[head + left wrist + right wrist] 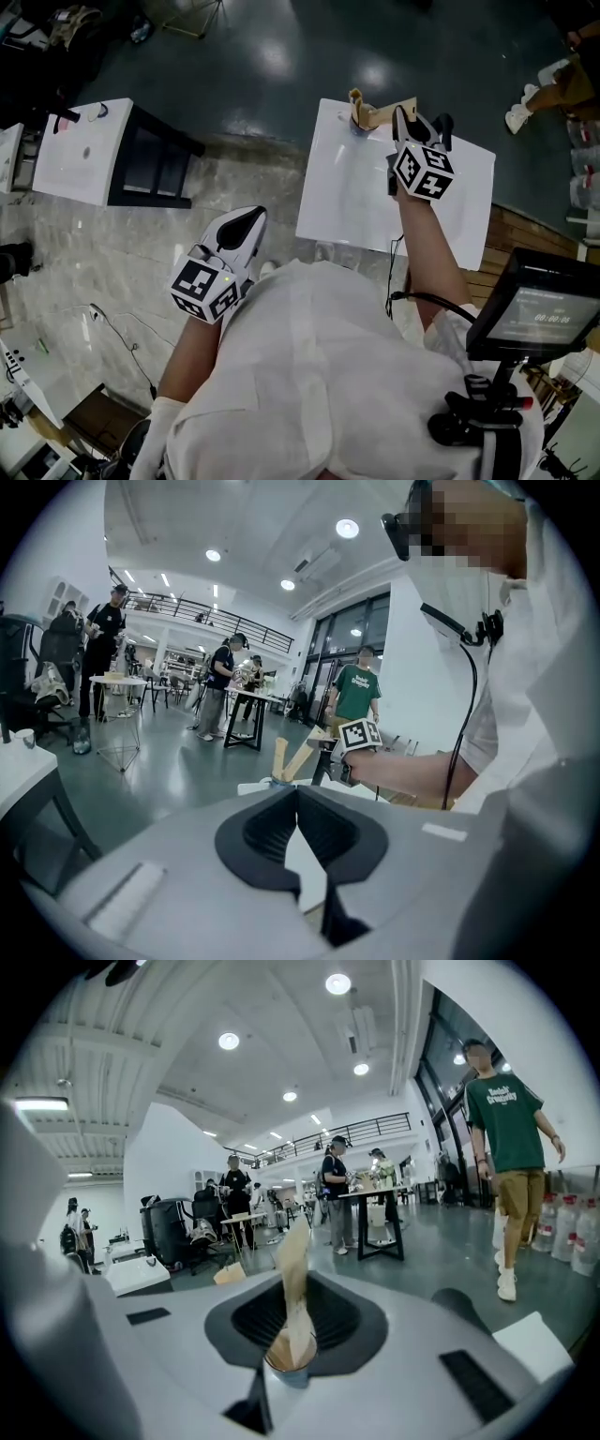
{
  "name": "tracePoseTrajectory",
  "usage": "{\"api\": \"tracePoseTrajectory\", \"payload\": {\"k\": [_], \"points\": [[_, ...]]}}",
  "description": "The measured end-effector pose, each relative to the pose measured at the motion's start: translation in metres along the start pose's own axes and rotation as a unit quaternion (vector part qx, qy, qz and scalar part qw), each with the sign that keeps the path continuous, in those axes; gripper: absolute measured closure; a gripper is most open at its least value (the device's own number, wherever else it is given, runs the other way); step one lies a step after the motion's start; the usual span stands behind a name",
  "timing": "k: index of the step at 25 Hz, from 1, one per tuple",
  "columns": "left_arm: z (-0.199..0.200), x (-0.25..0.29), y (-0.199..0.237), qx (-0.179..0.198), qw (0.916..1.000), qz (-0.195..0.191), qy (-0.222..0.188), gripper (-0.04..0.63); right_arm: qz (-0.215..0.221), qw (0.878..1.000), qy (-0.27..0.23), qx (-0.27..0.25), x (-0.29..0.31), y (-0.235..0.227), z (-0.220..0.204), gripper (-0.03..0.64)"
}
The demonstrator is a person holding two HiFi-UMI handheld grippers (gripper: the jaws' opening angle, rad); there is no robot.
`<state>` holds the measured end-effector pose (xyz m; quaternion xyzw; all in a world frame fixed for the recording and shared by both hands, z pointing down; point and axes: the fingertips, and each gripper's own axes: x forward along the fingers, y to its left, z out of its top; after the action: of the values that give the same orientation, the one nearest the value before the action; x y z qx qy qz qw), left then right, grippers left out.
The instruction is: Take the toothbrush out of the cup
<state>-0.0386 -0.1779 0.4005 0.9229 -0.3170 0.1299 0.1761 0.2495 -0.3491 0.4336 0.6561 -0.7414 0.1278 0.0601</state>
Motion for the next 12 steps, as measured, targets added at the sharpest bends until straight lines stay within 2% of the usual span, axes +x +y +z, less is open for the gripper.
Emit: {"api": "tracePoseTrajectory", "payload": {"k": [12], "points": [[-0.004,0.023,-0.002,0.004,0.9994,-0.034,0.005,0.588,-0.012,0.999,-0.036,-0.015,-0.025,-0.015,0.033,0.572]]}}
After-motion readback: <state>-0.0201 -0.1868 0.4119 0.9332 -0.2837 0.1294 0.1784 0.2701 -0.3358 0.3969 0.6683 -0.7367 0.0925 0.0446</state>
